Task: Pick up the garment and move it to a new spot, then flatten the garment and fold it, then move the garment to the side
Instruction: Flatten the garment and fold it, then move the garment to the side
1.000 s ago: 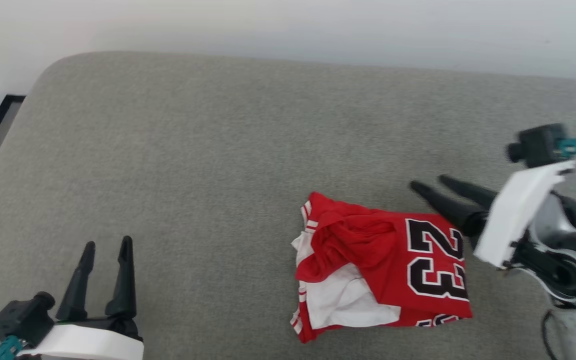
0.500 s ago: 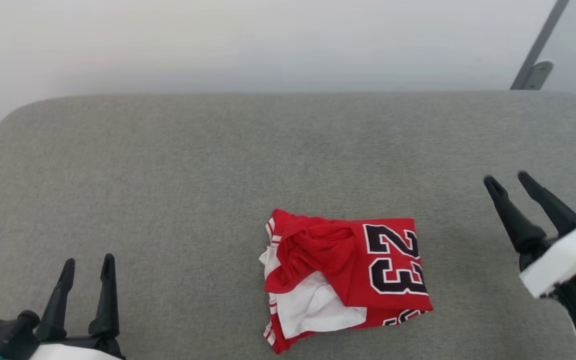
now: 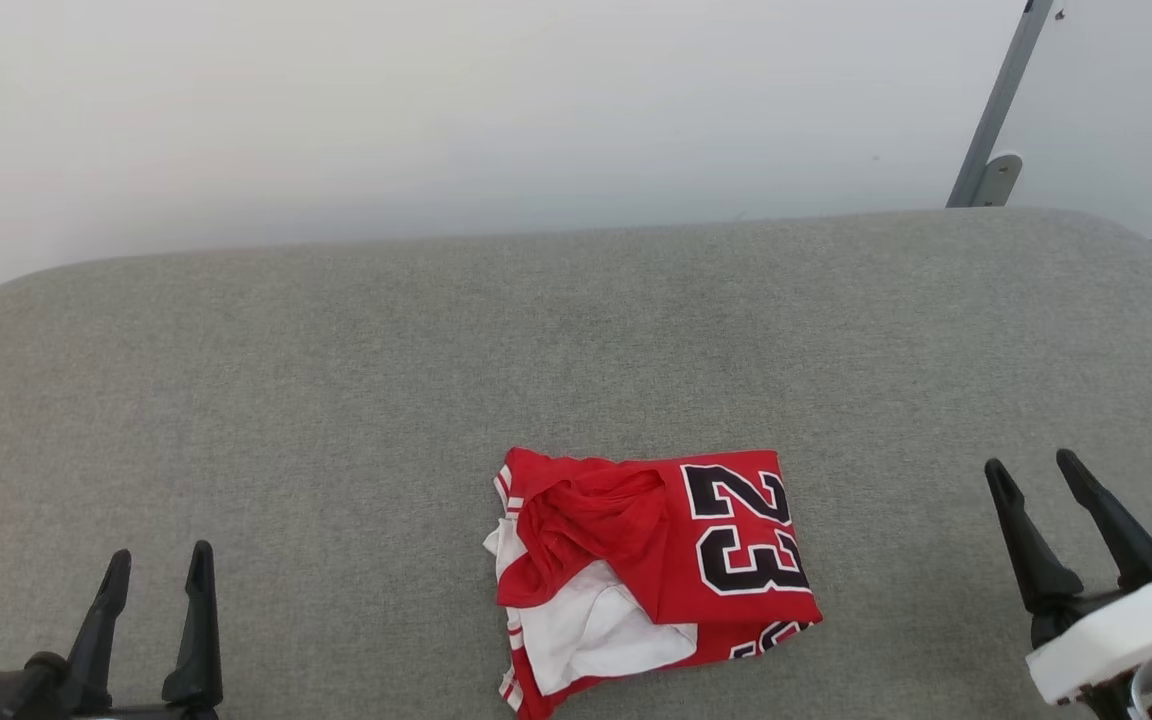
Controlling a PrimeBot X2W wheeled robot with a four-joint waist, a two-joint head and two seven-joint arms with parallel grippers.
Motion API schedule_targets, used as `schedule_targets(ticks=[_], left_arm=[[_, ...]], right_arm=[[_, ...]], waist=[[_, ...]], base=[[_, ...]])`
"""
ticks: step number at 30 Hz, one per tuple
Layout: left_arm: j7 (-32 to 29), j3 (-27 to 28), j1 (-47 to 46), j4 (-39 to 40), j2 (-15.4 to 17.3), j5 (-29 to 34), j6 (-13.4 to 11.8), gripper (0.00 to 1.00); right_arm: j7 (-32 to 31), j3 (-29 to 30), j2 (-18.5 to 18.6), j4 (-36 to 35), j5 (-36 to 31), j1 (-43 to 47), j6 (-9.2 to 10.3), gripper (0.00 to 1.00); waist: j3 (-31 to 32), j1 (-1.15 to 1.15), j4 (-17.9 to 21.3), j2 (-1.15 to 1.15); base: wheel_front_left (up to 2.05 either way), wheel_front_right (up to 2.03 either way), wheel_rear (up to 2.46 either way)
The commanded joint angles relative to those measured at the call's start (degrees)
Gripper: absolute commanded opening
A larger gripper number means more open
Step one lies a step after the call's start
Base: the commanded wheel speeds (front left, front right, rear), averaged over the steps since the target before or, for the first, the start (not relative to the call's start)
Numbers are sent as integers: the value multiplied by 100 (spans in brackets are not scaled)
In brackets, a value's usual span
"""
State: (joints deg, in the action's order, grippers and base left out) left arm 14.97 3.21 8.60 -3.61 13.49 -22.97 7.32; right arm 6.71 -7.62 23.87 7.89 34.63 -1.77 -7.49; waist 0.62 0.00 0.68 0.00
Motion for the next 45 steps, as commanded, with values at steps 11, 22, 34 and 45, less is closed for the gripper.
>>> schedule_targets(ticks=[11,22,34,45], left_arm=[[26,105,235,66,-93,197,20,100],[26,72,239,105,-220,277,20,100],[26,12,156,73,-211,259,20,100],[27,-108,51,41,-169,161,20,100]], right_arm=[[798,-40,-110,575,-186,217,0,100],[847,137,-285,503,-256,344,0,100],[848,17,-332,360,-207,286,0,100],[-476,-756,52,613,851,-458,0,100]], waist=[[127,0,16,0],[142,0,-49,0],[118,0,-123,0],[-59,0,-398,0]], base=[[0,0,0],[0,0,0],[0,0,0],[0,0,0]])
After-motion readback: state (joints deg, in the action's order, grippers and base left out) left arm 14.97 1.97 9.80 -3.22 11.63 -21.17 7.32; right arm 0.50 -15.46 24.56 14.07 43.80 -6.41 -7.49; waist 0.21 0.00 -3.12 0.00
